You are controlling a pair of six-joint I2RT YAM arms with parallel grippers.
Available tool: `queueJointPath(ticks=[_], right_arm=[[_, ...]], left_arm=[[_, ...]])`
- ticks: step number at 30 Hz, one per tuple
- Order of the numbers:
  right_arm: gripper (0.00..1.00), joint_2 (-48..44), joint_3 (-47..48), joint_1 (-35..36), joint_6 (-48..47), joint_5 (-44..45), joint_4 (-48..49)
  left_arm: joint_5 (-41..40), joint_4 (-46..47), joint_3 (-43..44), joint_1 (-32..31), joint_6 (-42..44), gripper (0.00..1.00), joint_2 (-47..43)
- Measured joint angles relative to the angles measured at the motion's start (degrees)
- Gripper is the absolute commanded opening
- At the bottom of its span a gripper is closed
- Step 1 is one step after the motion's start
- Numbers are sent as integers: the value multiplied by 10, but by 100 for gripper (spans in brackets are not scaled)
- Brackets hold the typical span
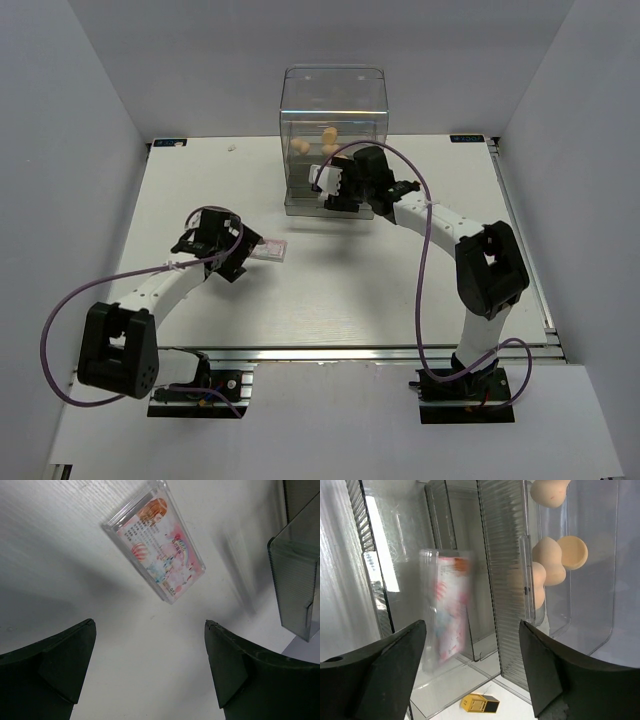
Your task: Organize the makeup
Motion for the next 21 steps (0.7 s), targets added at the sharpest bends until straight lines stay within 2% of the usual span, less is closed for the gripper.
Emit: queueJointPath(ticks=[4,11,21], right_arm=[[84,0,0,0,11,4,2],[84,-18,-5,-4,58,-1,3],[82,-181,-99,-39,170,-40,16]], left_arm=[[0,-9,40,0,-12,98,42],[0,-42,96,0,-31,98,103],[-31,-182,257,0,-35,98,255]])
